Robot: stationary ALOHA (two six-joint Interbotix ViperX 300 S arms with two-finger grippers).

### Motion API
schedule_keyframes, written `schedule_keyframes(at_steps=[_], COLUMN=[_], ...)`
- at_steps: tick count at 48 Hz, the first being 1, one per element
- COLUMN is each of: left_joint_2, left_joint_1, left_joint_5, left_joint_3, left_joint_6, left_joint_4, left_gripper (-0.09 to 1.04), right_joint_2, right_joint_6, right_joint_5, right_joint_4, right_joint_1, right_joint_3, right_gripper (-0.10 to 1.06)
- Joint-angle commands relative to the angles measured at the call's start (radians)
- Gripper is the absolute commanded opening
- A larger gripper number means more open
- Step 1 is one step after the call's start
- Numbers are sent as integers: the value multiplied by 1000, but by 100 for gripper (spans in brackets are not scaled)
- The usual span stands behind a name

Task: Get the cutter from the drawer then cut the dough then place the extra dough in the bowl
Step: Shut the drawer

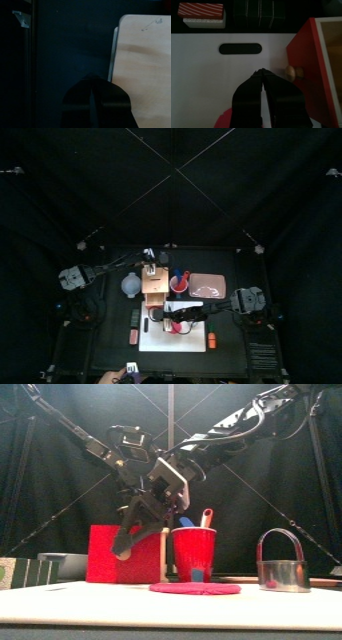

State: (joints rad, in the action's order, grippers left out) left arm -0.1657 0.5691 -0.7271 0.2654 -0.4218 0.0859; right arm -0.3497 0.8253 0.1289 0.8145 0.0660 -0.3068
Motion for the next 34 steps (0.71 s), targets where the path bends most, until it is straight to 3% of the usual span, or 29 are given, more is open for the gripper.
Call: schedule_keyframes(at_steps=[1,16,34], left_joint_2=[15,14,14], left_joint_1=[0,0,-2], left_joint_5=[3,12,29], left_joint_3=[-29,-18,-5], left_joint_6=[-2,-2,-18], left_joint_4=[5,5,6], left_gripper=[38,38,38], right_joint_2=[6,-29,-29], right_joint_6=[0,-2,-2], right_joint_5=[-3,9,80], right_joint_4=[0,11,80], right_joint_1=[-15,-58,-94], right_joint_3=[28,64,104], right_gripper=[18,18,18])
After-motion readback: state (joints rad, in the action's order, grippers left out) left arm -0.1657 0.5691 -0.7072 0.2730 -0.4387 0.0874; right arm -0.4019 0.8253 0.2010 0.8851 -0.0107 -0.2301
